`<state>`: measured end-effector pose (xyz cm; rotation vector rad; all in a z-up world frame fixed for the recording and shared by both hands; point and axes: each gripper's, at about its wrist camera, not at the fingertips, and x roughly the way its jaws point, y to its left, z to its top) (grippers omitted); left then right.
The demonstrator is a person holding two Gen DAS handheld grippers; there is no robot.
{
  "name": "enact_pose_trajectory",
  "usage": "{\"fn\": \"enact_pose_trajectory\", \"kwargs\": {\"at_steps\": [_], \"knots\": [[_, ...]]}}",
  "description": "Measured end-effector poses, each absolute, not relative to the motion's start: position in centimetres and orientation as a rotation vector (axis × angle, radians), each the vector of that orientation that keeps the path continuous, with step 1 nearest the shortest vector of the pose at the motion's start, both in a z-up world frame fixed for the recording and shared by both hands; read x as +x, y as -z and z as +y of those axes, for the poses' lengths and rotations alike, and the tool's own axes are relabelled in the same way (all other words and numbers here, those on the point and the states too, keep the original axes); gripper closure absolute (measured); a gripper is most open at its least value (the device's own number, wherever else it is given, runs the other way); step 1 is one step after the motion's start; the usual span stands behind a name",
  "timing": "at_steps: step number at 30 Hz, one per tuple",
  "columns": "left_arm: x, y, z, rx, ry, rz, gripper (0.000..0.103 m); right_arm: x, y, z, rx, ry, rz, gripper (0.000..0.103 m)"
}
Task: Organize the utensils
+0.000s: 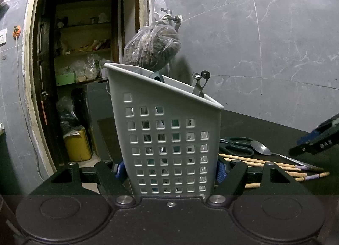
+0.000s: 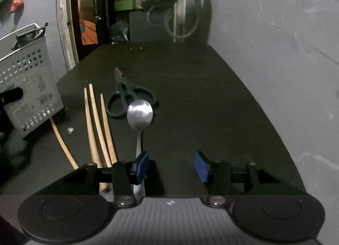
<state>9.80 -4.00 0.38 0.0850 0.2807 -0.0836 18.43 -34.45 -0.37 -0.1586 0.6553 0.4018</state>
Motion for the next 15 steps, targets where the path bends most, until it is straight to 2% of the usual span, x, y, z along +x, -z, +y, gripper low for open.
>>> {"fn": "enact_pose_trajectory", "kwargs": {"at_steps": [5, 15], "knots": [[9.9, -0.4, -4.0, 0.088, 0.081, 0.282, 0.026, 20.9, -0.1, -33.5, -0.105, -0.466, 0.649, 0.034], [9.9, -0.4, -4.0, 0.086, 0.081, 0.280, 0.026, 25.8, 0.5, -30.9, -0.133, -0.582, 0.695, 0.034]]}}
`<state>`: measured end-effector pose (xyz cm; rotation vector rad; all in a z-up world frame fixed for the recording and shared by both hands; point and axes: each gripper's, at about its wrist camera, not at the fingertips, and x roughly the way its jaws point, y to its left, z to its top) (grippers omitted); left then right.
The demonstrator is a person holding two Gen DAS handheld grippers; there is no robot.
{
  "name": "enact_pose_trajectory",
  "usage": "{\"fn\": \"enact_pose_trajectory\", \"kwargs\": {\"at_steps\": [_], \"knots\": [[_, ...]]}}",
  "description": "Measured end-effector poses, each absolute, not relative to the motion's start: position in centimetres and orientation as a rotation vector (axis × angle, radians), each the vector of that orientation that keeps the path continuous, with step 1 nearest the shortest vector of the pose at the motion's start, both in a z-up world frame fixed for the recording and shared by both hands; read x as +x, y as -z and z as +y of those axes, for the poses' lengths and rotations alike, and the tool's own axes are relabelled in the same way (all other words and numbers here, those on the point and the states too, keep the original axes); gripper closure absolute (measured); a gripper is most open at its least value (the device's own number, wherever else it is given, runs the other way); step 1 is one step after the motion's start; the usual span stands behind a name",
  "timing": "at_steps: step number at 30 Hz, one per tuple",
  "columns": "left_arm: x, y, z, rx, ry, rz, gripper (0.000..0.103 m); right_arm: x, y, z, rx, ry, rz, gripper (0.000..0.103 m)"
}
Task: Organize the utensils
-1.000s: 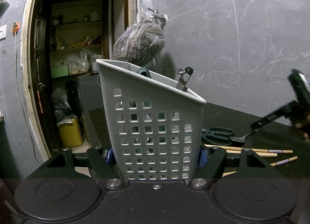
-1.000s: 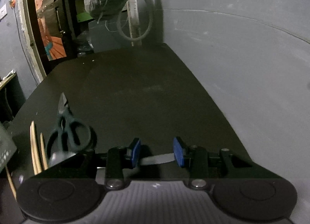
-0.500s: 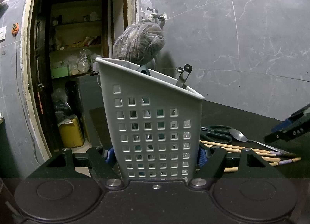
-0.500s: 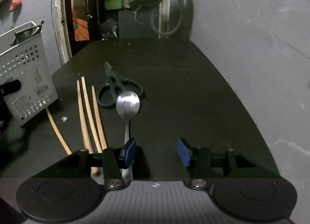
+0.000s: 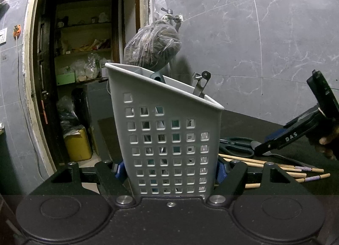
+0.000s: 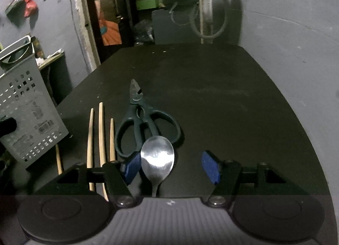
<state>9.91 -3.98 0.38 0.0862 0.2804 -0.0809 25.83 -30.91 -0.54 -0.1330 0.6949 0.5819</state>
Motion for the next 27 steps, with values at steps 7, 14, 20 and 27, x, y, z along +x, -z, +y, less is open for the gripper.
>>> {"fn": "enact_pose_trajectory", "kwargs": {"at_steps": [7, 14, 20, 27], "knots": [[9.9, -0.4, -4.0, 0.086, 0.084, 0.281, 0.026, 25.7, 0.9, -29.5, -0.215, -0.600, 0.664, 0.042], [9.9, -0.4, -4.0, 0.083, 0.084, 0.281, 0.026, 25.1, 0.7, -28.8, -0.249, -0.619, 0.646, 0.063], [9.9, -0.4, -4.0, 0.082, 0.085, 0.281, 0.026, 24.0, 0.6, -27.7, -0.346, -0.577, 0.600, 0.063], [9.9, -0.4, -4.0, 0.082, 0.085, 0.281, 0.026, 23.2, 0.6, -27.4, -0.401, -0.560, 0.564, 0.063]]}}
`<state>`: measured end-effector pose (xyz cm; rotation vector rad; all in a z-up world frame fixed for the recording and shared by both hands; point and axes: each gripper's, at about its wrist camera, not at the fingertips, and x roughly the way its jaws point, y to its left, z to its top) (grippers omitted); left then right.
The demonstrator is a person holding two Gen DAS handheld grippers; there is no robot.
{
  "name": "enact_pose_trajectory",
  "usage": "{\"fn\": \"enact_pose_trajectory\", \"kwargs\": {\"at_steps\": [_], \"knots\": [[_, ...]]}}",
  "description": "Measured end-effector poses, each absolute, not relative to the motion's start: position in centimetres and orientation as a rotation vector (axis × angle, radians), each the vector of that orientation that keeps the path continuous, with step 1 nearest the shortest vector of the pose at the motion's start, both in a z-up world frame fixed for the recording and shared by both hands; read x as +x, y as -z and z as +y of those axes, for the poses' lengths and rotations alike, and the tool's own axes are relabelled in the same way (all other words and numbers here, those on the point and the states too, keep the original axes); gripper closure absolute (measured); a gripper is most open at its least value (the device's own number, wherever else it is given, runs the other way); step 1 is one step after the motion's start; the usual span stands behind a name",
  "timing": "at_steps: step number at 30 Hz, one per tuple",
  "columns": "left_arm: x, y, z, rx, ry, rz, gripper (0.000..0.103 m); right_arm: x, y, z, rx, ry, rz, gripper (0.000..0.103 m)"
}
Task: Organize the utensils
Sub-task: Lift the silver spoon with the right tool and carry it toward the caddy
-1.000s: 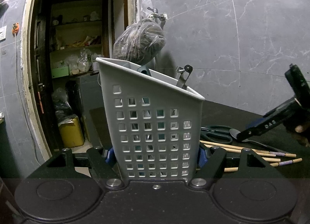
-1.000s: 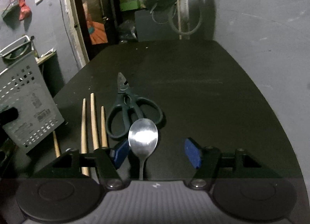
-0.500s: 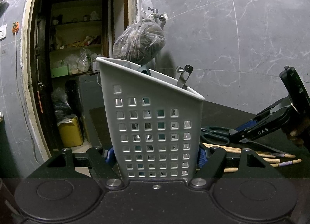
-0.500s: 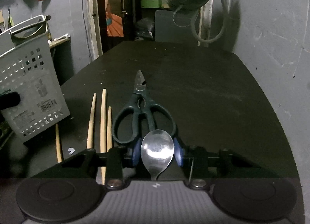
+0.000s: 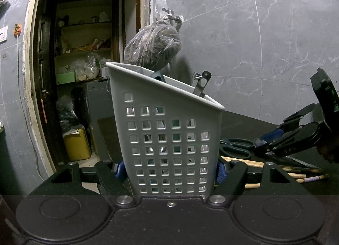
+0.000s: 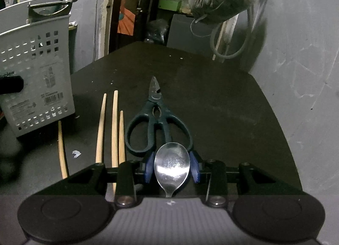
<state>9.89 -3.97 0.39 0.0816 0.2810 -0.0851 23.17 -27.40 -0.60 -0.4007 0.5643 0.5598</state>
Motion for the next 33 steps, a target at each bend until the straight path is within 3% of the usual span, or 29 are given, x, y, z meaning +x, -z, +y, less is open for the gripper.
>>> {"fn": "enact_pose_trajectory", "kwargs": {"at_steps": [33], "knots": [[9.7, -0.3, -3.8, 0.058, 0.079, 0.280, 0.027, 20.3, -4.6, -30.1, -0.179, -0.443, 0.185, 0.063]]}}
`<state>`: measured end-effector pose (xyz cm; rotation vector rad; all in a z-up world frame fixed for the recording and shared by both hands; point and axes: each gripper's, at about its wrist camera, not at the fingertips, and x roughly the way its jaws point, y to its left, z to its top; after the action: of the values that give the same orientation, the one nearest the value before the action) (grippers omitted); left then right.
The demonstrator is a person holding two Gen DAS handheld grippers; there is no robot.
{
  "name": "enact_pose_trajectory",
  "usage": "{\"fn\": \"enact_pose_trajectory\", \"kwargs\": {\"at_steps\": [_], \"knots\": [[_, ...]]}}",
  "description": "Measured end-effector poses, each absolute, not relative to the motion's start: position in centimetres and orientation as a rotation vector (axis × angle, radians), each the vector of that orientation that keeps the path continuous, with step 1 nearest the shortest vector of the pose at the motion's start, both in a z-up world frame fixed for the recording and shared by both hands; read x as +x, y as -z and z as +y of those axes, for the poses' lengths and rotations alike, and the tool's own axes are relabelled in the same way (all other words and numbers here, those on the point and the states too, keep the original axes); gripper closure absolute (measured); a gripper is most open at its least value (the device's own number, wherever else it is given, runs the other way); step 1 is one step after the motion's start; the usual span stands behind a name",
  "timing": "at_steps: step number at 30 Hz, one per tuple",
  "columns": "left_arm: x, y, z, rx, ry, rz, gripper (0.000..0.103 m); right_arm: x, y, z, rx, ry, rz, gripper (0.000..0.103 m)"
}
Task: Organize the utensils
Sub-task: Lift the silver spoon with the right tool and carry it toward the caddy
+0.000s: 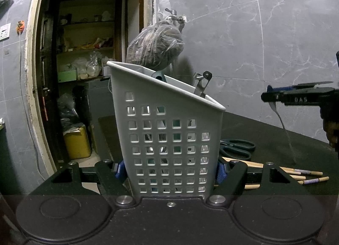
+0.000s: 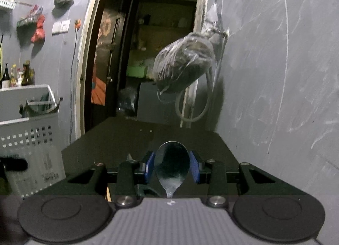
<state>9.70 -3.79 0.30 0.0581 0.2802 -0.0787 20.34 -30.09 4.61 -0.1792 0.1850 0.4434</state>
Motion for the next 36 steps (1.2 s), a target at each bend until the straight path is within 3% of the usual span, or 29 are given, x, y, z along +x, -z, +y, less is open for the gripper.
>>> {"fn": "enact_pose_trajectory", "kwargs": {"at_steps": [25, 36], "knots": [[9.8, -0.3, -3.7, 0.068, 0.073, 0.285, 0.026, 14.9, -3.2, -31.0, -0.110, -0.385, -0.026, 0.063], [10.0, -0.2, -3.9, 0.068, 0.068, 0.285, 0.026, 13.9, -7.3, -29.4, -0.149, -0.455, -0.145, 0.063]]}}
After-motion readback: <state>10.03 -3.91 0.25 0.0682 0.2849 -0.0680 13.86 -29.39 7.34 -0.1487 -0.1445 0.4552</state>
